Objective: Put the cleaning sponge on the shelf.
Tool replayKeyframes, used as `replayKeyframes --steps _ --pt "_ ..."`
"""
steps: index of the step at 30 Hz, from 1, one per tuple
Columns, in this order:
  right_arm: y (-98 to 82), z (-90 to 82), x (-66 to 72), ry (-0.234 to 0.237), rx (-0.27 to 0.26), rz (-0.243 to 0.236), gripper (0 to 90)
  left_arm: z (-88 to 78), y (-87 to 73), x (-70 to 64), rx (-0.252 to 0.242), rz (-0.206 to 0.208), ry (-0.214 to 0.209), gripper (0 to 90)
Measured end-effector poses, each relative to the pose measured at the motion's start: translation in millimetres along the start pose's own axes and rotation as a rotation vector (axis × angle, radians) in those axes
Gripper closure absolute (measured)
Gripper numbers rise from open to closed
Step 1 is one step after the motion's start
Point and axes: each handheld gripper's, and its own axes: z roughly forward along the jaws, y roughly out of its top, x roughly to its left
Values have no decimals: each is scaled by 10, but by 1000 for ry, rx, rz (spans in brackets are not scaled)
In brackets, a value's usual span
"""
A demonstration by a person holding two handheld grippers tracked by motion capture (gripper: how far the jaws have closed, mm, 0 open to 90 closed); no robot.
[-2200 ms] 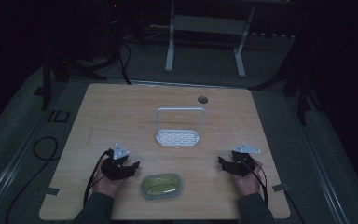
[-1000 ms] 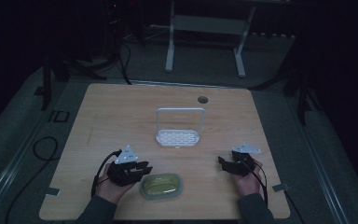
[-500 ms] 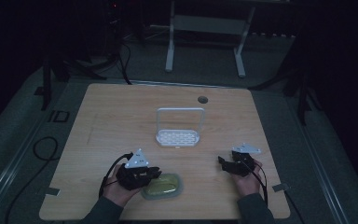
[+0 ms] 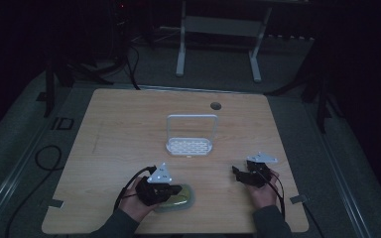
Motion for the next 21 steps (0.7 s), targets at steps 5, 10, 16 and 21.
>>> replayKeyframes --steps 5,10,16,21 --pt "0 0 1 0 0 1 307 101 42 -60 25 22 -19 897" --pt "0 0 0 0 0 0 307 205 55 -103 57 35 -35 897" --pt "0 0 0 0 0 0 307 229 27 -88 71 35 -33 897" --pt "0 0 0 0 0 0 307 234 5 -61 77 25 -16 897"
